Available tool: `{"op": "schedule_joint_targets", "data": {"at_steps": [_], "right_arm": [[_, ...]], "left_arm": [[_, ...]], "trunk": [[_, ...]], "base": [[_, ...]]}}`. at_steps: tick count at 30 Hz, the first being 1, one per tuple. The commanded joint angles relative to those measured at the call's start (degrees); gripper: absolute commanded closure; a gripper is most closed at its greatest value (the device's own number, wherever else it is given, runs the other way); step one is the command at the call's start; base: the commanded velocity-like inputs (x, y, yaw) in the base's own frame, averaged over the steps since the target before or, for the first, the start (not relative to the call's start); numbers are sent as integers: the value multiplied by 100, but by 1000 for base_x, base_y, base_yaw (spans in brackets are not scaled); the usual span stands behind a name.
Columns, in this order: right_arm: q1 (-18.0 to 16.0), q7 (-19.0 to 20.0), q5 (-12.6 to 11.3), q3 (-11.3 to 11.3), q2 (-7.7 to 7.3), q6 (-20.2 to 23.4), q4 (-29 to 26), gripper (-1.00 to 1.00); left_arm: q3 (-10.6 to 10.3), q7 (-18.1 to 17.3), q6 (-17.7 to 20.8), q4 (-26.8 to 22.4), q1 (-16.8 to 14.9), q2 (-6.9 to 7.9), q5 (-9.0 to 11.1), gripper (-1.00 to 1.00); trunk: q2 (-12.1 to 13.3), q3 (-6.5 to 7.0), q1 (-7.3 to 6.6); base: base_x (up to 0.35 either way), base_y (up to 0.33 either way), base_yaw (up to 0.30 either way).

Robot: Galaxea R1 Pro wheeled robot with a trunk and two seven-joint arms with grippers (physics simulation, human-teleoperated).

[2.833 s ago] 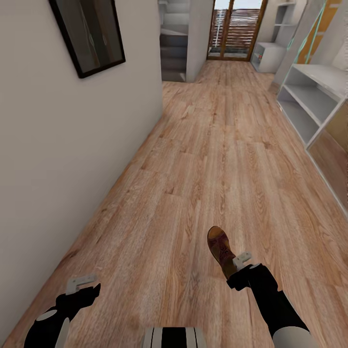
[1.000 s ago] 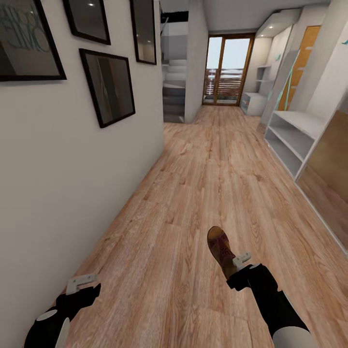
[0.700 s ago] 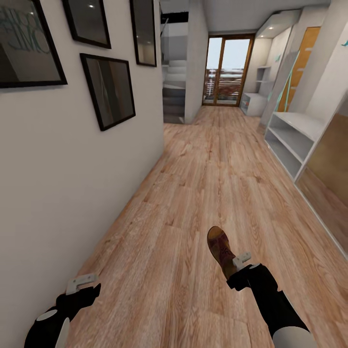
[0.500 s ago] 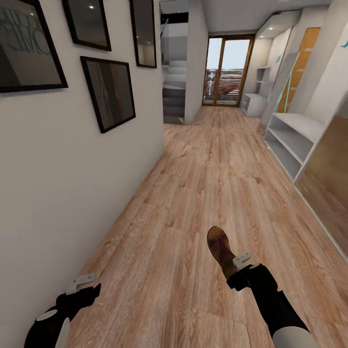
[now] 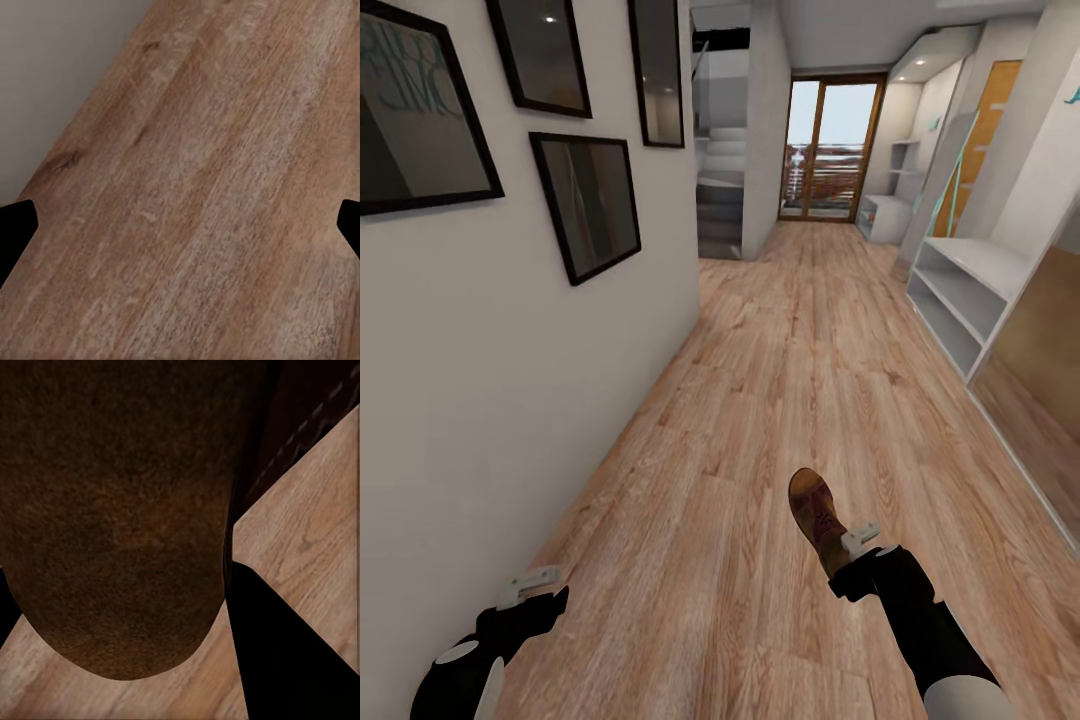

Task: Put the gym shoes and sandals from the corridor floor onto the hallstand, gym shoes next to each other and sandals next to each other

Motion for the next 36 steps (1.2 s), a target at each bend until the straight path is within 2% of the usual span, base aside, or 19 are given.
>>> {"op": "schedule_joint_targets", "data": {"at_steps": [1, 29, 36], "right_arm": [[0, -12, -12, 0, 0, 8, 0, 100], [0, -14, -12, 9, 3, 8, 0, 100], [0, -12, -12, 10, 3, 8, 0, 100]], "left_arm": [[0, 0, 0, 0, 0, 0, 0, -100], [0, 0, 0, 0, 0, 0, -5, -100], [0, 0, 0, 0, 2, 0, -9, -100]], "trunk": [[42, 18, -23], [1165, 521, -638], [1165, 521, -638]], "base": [[0, 0, 0], [0, 0, 0], [0, 0, -68]]}}
